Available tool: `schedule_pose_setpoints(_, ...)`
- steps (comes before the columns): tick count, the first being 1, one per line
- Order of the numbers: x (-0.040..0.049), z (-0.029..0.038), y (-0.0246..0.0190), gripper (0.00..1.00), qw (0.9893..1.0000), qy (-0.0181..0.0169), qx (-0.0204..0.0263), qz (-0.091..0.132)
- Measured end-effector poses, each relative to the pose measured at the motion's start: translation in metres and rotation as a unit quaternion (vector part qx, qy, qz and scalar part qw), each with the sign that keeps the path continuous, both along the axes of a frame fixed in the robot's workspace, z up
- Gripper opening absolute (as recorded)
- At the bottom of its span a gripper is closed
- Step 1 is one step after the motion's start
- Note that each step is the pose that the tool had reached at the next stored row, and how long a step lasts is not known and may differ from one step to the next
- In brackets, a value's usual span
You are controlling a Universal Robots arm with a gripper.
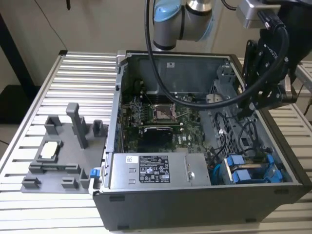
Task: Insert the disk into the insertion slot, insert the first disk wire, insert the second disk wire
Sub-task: 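Insert the second disk wire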
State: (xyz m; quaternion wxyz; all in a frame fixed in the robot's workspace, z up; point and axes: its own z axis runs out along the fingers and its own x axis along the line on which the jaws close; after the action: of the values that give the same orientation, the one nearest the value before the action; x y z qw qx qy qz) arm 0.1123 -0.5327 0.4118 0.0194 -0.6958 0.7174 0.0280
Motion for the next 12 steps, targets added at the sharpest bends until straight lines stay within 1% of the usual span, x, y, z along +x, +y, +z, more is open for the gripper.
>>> schedule_pose_setpoints(2,-0.0019,0.0000,0.0000,0.27,1.0000,-0.0004,-0.0007,0.000)
schedule_pose_setpoints(4,-0.0040,-0.0008,0.0005,0.27,1.0000,-0.0011,-0.0056,0.001)
schedule_pose_setpoints(6,-0.0055,-0.0023,0.0021,0.27,0.9999,-0.0017,-0.0100,0.003)
schedule_pose_setpoints(7,-0.0057,-0.0030,0.0032,0.27,0.9999,-0.0031,-0.0118,0.006)
schedule_pose_setpoints(9,-0.0065,-0.0048,0.0057,0.27,0.9998,-0.0078,-0.0137,0.009)
schedule_pose_setpoints(12,-0.0087,-0.0075,0.0095,0.27,0.9997,-0.0150,-0.0137,0.013)
